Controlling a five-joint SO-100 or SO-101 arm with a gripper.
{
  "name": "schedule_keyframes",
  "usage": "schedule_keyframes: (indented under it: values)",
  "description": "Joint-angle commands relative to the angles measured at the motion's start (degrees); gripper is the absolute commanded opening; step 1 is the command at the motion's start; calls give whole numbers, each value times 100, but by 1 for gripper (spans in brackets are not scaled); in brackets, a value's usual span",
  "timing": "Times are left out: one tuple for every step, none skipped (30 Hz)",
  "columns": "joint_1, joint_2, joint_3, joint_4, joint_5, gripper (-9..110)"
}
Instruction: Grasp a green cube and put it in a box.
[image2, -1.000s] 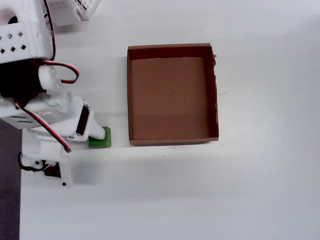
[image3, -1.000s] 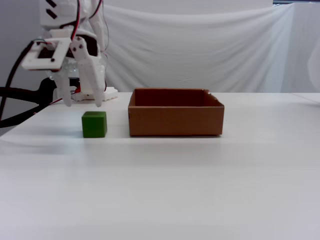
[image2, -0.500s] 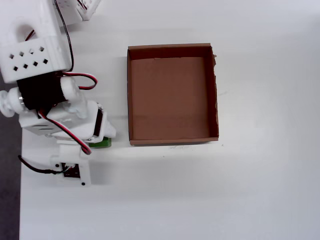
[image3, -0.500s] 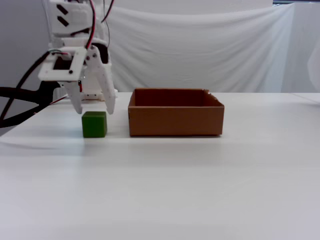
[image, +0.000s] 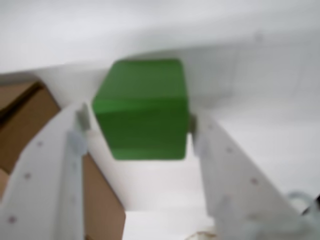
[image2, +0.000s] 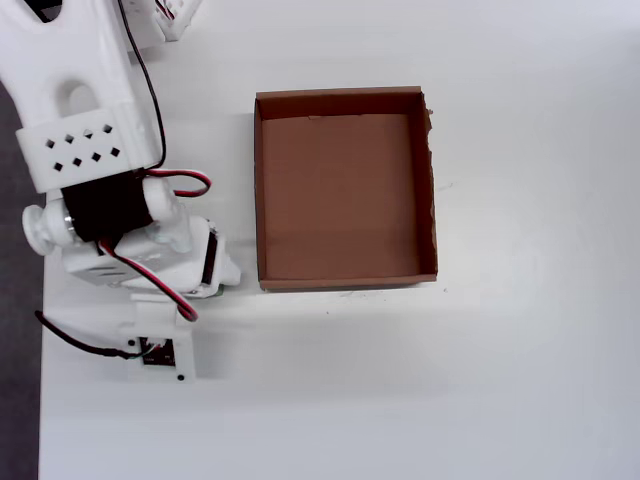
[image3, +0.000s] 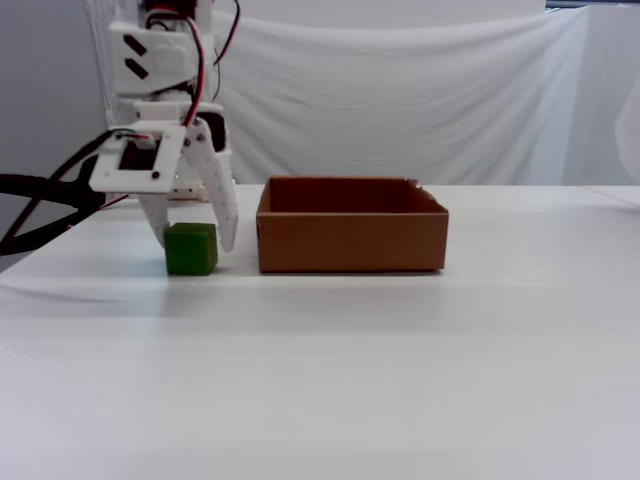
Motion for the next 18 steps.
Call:
schedule_keyframes:
  values:
    - [-62, 62, -264, -70, -35, 21]
    - [-62, 70, -255, -70, -35, 20]
    - [-62, 79, -237, -62, -35, 20]
    - [-62, 88, -237, -53, -35, 19]
    - [-62, 97, -229, -53, -35, 18]
    - [-62, 105, -220, -44, -35, 17]
    - [-62, 114, -220, -44, -35, 17]
    - [-62, 114, -211, -44, -35, 17]
    - [-53, 114, -211, -62, -35, 17]
    - [-53, 114, -202, -70, -35, 16]
    - [-53, 114, -193, -79, -35, 16]
    - [-53, 114, -185, -88, -35, 16]
    - [-53, 114, -176, -97, -35, 15]
    - [-44, 123, -176, -97, -35, 15]
    - [-44, 132, -176, -97, -26, 15]
    - [-44, 149, -176, -97, -26, 15]
    - [-44, 167, -176, -79, -26, 15]
    - [-44, 202, -176, -70, -26, 14]
